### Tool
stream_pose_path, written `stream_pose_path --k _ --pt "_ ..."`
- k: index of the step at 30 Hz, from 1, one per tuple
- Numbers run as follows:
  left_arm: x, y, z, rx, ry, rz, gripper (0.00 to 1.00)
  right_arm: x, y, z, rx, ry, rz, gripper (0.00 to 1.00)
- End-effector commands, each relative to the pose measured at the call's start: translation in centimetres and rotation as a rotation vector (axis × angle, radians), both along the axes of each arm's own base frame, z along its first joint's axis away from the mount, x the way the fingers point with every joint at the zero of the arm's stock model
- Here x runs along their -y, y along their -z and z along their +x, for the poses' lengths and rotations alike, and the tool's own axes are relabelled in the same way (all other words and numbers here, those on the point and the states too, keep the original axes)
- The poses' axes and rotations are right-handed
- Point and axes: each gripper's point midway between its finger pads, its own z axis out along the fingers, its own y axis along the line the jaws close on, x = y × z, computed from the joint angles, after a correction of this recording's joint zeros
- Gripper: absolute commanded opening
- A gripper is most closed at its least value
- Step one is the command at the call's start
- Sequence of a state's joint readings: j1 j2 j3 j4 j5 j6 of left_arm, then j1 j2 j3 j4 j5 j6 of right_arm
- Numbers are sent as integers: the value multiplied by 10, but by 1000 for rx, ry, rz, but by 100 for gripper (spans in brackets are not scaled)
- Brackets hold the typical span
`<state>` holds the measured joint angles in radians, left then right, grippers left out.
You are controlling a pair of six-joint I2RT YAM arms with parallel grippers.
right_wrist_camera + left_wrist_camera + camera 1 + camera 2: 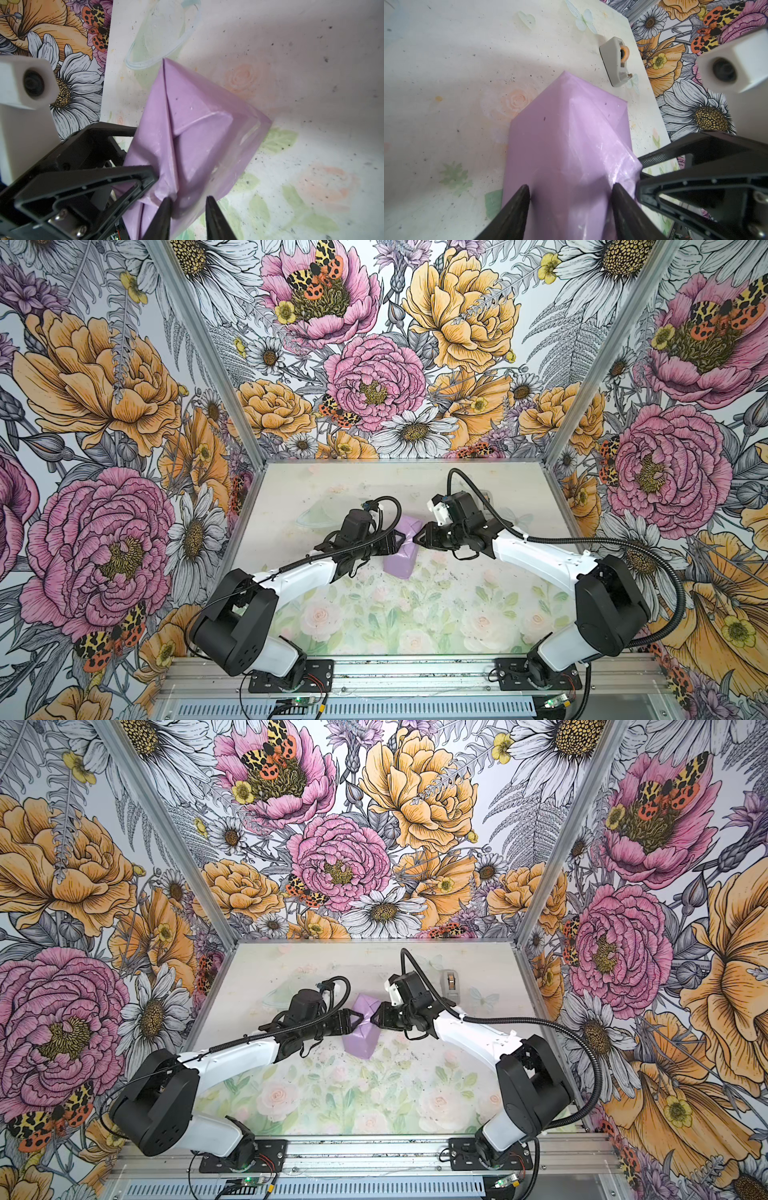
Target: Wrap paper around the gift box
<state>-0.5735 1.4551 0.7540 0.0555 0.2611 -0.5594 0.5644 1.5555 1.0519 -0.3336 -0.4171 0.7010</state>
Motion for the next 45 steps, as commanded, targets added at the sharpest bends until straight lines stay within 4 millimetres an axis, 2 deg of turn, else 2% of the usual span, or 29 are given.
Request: stream_pose_path --k 1,6,11,15,20,23,26,28,32,35,40,45 --pt "-9 2 2 -16 -26 29 66 7 22 2 -26 27 -62 27" --pt "-3 -32 14 48 -26 -83 67 9 27 1 -32 29 -71 26" --pt "7 -43 17 62 6 -144 67 8 27 0 -32 28 -73 26" --pt "7 -29 16 33 16 -131 67 9 28 -1 -31 30 -76 26" --pt "-4 10 8 -39 -3 -20 64 9 21 0 -14 26 -68 27" --pt "-12 30 0 -73 -10 36 64 15 2 3 33 22 -38 37" --pt "-15 41 -7 -91 -11 66 64 36 -27 11 114 43 -4 41" --pt "-15 41 -9 -89 -9 77 63 58 -44 20 177 69 8 42" --pt "-16 40 -9 -80 -12 91 63 105 -57 38 255 90 -16 42" --pt "-16 40 -10 -80 -9 92 63 143 -54 59 263 129 -60 42" --pt "-14 37 -11 -75 -3 88 63 203 -31 96 230 186 -136 41" --pt "-11 32 -10 -64 1 80 64 241 -11 122 214 175 -163 36"
